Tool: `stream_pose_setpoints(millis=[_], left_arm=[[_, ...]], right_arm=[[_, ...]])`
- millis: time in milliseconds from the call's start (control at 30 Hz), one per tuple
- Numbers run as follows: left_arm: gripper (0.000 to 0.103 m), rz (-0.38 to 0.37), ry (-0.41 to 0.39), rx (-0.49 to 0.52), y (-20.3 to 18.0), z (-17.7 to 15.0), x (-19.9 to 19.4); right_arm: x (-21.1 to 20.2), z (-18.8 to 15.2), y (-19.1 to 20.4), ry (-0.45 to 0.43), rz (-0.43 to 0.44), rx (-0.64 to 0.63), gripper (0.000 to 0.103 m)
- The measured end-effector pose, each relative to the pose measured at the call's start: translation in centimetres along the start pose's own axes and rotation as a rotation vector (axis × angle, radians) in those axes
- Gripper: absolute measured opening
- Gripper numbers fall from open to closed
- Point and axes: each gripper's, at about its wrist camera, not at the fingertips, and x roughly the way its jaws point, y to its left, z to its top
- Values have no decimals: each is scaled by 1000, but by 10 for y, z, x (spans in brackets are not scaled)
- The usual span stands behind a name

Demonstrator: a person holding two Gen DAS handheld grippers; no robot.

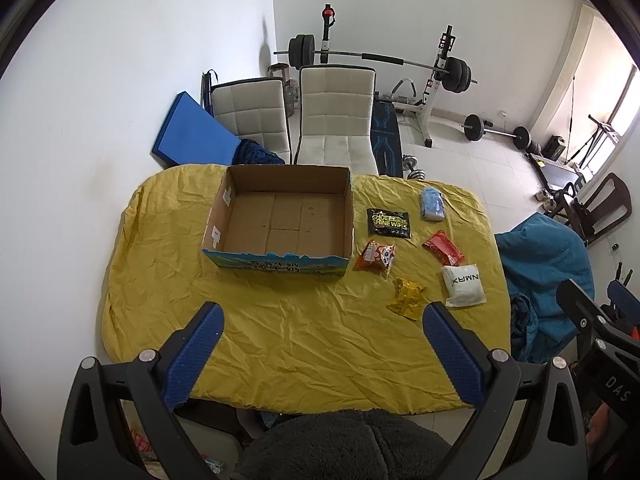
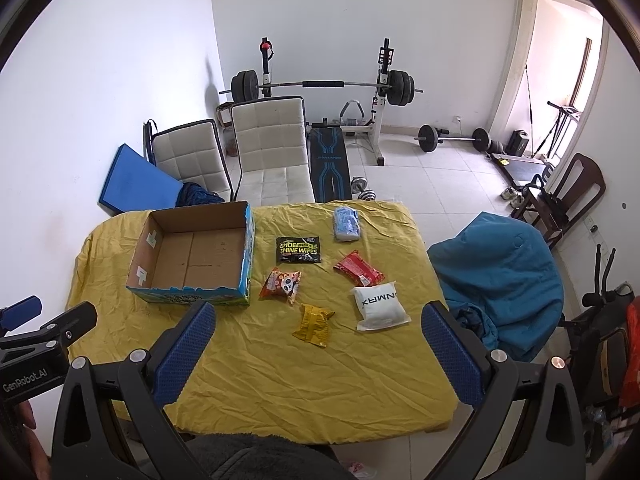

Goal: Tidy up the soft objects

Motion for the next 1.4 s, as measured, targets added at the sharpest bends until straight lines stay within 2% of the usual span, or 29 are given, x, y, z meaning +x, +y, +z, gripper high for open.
stream_pose_setpoints(millis=[1400], left_arm=[[102,7,-14,-10,2,13,5]], right_arm=[[6,12,2,-15,12,-26,103]])
